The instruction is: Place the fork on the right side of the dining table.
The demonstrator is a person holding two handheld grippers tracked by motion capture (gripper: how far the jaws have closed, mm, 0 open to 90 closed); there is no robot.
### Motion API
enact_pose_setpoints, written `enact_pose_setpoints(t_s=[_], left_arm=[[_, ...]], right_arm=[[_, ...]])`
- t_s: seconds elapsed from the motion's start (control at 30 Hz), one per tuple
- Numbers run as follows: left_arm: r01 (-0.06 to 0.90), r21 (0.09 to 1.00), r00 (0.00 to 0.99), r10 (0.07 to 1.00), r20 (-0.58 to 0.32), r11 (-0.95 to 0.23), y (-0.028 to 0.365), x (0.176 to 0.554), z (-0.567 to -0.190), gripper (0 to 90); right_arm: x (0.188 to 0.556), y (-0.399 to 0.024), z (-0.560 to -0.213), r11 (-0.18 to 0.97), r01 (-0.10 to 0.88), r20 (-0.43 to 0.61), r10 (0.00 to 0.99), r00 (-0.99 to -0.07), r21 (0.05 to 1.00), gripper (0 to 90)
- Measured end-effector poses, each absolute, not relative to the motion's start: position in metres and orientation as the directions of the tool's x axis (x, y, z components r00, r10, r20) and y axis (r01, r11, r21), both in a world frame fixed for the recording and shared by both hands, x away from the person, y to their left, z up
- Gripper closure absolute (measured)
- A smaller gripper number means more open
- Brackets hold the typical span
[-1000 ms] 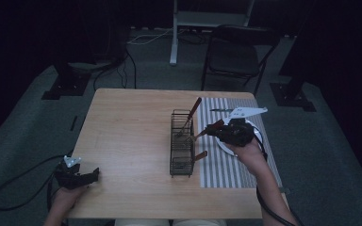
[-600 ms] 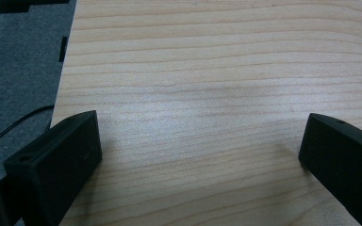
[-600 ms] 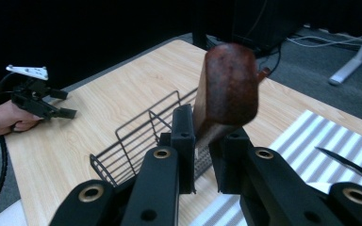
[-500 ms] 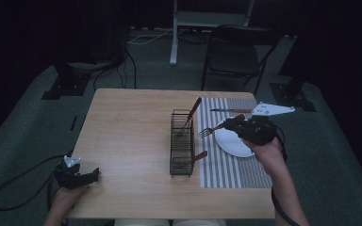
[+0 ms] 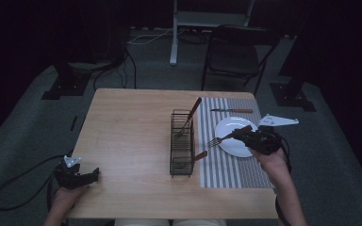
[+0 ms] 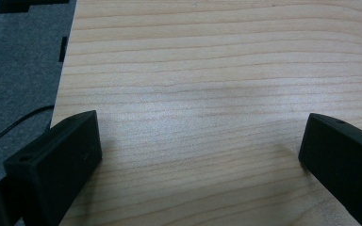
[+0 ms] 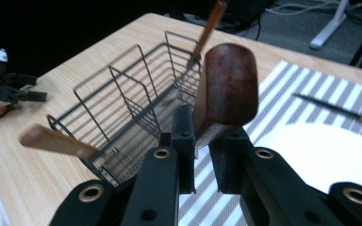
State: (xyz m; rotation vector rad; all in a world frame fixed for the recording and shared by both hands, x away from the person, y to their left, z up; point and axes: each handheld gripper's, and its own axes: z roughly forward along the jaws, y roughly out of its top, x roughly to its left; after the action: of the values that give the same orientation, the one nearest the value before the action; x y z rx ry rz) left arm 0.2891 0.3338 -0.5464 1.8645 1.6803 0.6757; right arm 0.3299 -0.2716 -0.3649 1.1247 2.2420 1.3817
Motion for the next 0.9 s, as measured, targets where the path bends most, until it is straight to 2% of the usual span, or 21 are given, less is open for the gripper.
enact_pose_setpoints(t_s=[0.5,0.9], left_arm=[[0.727,0.682,0.098,0.995,0.012,-0.080,0.334,0.289,-0.546,0.3],[0.727,0.682,0.098,0.995,0.012,-0.080,0.334,0.289,-0.546,0.3]], right_arm=[[0.311,-0.283,-0.426,0.200,0.577,0.227,0.781,-0.582,0.792,80.9],[0.288,-0.296,-0.445,0.142,0.611,0.269,0.805,-0.529,0.778,80.8]])
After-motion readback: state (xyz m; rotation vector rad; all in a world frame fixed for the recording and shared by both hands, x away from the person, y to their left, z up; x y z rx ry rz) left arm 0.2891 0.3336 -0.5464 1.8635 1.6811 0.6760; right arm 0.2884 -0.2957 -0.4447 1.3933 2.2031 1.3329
